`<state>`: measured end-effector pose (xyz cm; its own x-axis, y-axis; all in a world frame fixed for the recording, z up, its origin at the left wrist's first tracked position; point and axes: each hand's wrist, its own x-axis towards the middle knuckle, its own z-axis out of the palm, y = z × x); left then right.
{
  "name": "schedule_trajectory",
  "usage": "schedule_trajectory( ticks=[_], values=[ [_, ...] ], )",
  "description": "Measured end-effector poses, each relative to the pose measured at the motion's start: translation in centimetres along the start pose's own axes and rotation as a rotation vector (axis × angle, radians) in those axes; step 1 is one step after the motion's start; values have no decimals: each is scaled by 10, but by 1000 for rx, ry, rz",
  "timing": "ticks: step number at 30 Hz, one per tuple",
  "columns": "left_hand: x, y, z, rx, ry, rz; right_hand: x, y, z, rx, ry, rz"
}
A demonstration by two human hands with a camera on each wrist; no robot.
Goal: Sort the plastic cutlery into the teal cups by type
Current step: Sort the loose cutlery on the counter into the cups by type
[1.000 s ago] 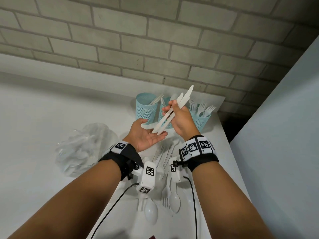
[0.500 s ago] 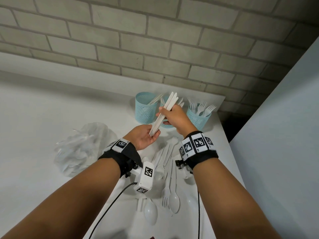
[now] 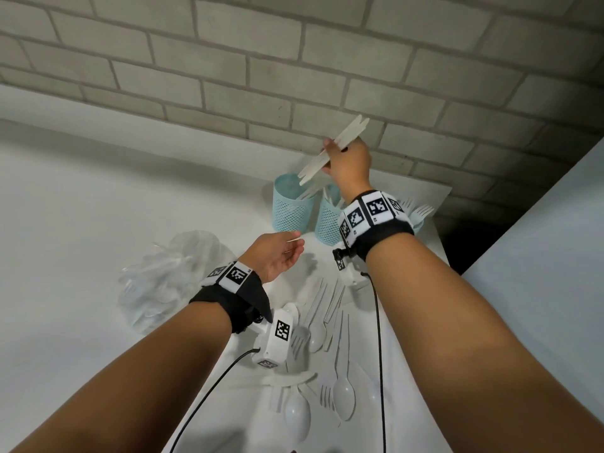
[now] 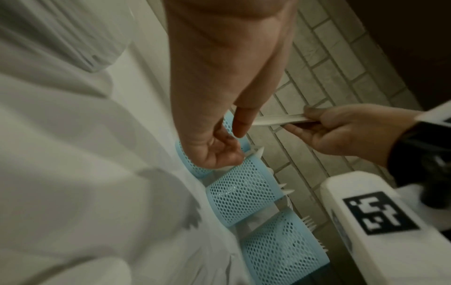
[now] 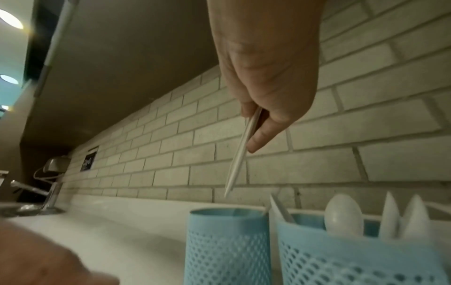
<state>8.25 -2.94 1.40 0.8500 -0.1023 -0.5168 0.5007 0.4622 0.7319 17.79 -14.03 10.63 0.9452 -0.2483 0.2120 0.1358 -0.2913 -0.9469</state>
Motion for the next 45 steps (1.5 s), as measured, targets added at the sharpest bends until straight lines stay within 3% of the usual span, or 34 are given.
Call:
schedule_trajectory(
  ticks=[7, 12, 13, 15, 18, 20, 23, 26, 31, 35, 41, 45],
  values=[
    [-1, 3, -5, 95, 34, -8, 6, 20, 19, -215, -144, 37],
    [-6, -1, -2, 387, 95, 9, -4, 5, -7, -229, -118, -159],
    [-8, -2, 1, 485, 90, 7, -8, -1, -16, -206, -165, -148],
    [-11, -5, 6, 738, 51, 15, -17, -11, -36, -227, -437, -52],
    [-21, -9, 12, 1196, 8, 56, -36, -15, -61, -535, -992, 228],
    [-27, -12, 15, 1488, -2, 70, -45, -2, -71, -743, -1101, 330],
    [-39, -18, 14, 1689, -27, 55, -56, 30, -80, -984, -1018, 332],
    [-52, -25, 12, 1822, 25, 8, -69, 64, -88, -1294, -896, 203],
    [-72, -32, 14, 1971, 48, -87, -88, 108, -94, -1253, -715, 159],
    [-76, -43, 13, 2073, -15, -84, -96, 117, -100, -1224, -670, 73],
    [-66, -60, 16, 1881, 53, -91, -107, 115, -101, -1249, -663, -11],
    [-52, -66, 14, 1766, 77, 19, -120, 107, -97, -1398, -742, -122]
  ],
)
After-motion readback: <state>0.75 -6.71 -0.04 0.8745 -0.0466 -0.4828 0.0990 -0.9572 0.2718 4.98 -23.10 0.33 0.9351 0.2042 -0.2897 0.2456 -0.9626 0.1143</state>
